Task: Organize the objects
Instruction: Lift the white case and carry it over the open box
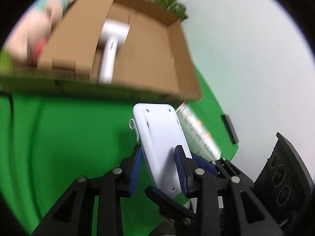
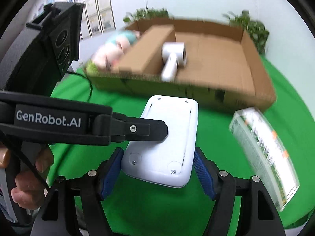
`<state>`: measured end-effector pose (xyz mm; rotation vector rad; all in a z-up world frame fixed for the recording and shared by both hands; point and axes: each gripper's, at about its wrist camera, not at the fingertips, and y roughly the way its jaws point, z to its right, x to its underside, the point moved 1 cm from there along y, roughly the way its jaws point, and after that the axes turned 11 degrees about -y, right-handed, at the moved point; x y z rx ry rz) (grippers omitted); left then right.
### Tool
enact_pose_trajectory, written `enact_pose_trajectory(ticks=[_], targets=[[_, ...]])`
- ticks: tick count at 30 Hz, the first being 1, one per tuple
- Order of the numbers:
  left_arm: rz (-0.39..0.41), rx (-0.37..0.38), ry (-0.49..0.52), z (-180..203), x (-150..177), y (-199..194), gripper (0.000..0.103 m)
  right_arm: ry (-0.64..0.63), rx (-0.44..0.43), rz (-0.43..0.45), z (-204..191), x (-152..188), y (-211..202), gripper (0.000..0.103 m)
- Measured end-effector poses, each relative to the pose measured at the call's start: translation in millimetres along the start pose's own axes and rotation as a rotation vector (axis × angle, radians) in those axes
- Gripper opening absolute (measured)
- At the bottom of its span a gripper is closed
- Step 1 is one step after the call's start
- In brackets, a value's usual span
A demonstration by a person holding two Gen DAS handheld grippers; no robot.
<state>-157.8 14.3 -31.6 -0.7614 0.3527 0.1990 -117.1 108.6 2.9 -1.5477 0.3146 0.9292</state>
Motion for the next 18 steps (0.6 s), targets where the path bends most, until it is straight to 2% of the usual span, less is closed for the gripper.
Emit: enact_pose_trajectory(ticks=[6,10,18], targets=[[0.137,0.002,0.127,48.2,-36.9,-46.2,0.032,-0.034,0.046,0.162,5.2,-56.6,-27.7,0.068],[0.199,0.007,0.207,77.6,-60.0,-66.6,0.032,-0.043,0.080,0.255,17.5,-95.5,-49.6,0.068],[0.238,-0.003,0.332,127.0,-103.2,-80.0,0.029,-0.026,0.115,0.343,48.7,-150.1,-78.1,0.068]])
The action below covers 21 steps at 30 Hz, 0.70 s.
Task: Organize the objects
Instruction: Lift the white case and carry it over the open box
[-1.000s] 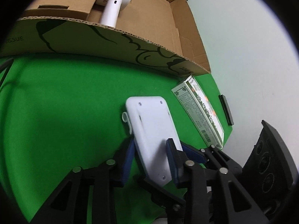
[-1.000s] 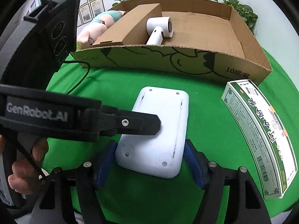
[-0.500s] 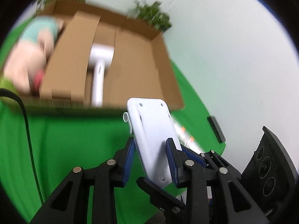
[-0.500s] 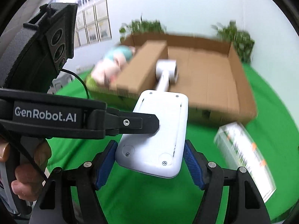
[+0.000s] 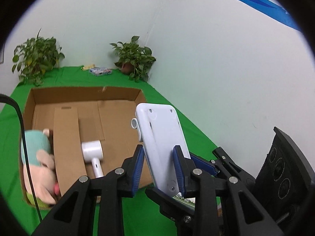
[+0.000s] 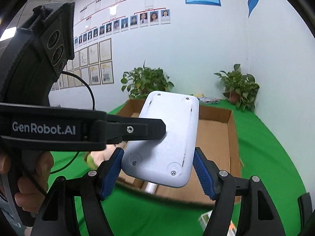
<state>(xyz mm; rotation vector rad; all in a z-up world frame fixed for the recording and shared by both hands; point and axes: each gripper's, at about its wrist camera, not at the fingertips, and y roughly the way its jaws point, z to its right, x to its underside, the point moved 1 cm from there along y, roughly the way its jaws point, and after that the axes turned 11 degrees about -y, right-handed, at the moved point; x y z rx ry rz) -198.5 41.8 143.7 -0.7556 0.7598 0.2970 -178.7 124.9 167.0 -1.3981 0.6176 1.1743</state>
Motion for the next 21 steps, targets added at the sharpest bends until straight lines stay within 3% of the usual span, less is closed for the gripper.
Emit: enact_pose_trajectory(ticks=[7,12,16,21], targets=[[0.028,-0.014,0.021,2.6,-33.1,2.9,0.029,0.002,-0.014,0.017,21.4,-39.0,7.0,0.068],[-0.004,-0.036,0.020,-7.6,-52.1,22.8,0.029,0.011,-0.035,-0.013,35.4,-57.7,29.8,0.068],[-0.047,-0.064,0.014,-19.2,-54.0,46.5,0.029,0.037,-0.056,-0.056,46.6,-56.3,54.9,0.068],[-0.135,-0.095,-0.028,-40.4,-43.6,80.9,0.029,0.095,-0.102,-0.132,56.4,-29.7,87.0,0.068]])
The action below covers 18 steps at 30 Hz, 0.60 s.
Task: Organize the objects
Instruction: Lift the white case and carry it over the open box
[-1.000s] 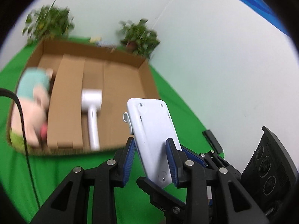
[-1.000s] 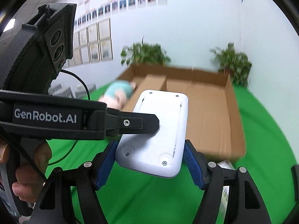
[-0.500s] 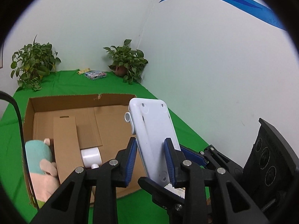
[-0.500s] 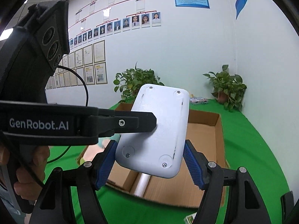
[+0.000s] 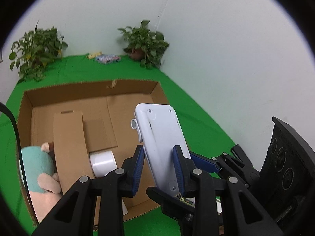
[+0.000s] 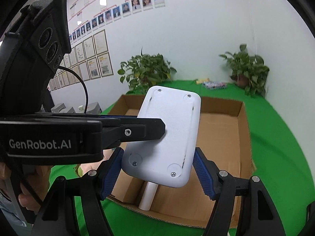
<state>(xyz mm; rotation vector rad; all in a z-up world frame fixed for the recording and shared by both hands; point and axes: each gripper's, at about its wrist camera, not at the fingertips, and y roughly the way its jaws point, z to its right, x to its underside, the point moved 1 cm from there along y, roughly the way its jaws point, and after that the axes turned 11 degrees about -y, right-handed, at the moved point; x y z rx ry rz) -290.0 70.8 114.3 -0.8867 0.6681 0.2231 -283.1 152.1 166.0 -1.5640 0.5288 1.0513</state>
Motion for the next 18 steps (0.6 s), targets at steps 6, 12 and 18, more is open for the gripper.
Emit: enact_pose_trajectory(ticks=[6,12,18], targets=[[-0.115,-0.047,-0.068,-29.0,19.8,52.5,0.029,0.083,-0.059,-0.103,15.9,40.9,48.2,0.068],[-0.203,-0.088,-0.107,-50.5,43.2,93.1,0.029,0.148,-0.127,-0.214,31.1,85.0,95.7,0.068],[-0.247,-0.138,-0.108,-58.7,58.4,115.7,0.029,0.189,-0.178,-0.285,40.0,114.4,126.2,0.068]])
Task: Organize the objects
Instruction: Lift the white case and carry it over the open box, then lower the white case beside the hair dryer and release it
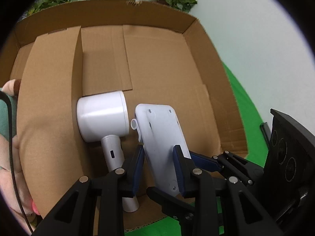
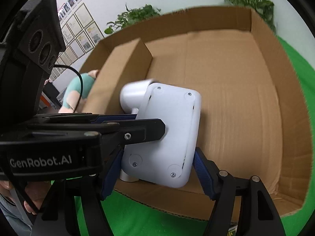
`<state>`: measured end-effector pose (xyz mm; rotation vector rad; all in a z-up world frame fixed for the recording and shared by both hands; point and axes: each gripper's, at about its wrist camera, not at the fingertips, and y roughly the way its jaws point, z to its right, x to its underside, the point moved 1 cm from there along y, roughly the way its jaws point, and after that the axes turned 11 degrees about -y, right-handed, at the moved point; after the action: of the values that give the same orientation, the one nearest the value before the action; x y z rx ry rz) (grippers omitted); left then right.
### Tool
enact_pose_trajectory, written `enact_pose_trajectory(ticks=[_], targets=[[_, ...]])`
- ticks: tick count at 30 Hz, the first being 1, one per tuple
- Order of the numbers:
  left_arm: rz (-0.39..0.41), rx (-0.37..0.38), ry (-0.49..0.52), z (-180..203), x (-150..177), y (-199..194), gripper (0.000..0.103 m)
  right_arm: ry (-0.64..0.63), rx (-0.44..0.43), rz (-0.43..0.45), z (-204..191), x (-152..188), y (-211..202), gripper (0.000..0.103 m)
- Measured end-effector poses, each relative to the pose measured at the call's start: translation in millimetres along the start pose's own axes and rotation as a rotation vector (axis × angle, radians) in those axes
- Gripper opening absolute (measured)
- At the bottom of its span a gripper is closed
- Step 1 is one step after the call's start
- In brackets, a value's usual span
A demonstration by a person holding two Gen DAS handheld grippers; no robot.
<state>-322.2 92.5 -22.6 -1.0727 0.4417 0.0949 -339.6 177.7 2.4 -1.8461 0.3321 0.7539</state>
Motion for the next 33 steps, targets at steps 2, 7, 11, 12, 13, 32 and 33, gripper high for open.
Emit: enact_pose_trajectory(ticks=[2,7,11,12,13,32,33], targets=[[-0.012,-0.019,0.007,0.2,1.9,4.6,0.029,0.013,-0.013,-0.007,2.7,2.9,4.5,0.068],[-0.052,-0.056,0.000,-0.7,8.0,20.3,0.029,0.041,-0.041,-0.041,4.3,11.3,11.4,0.068],[-0.054,-0.055,-0.011,-1.5,10.1,21.3,0.029,0.037,-0.030,-0.067,4.8,11.2,15.5,0.068],[-0.056,-0.055,-0.014,-2.1,11.6,21.4,0.029,0.038,-0.032,-0.071,4.9,10.8,15.9,0.068],[-0.058,-0.059,-0.014,-1.8,11.8,21.7,0.029,0.040,-0.034,-0.076,5.1,10.6,16.5,0.068],[0.109,-0.073,-0.040,-13.8,10.3,-55.3,0.027,-0.001,0.058,-0.082,3.2,-3.6,16.9,0.048],[0.118,-0.077,-0.044,-17.1,12.0,-59.5,0.027,-0.003,0.057,-0.080,3.4,-3.6,17.6,0.048]])
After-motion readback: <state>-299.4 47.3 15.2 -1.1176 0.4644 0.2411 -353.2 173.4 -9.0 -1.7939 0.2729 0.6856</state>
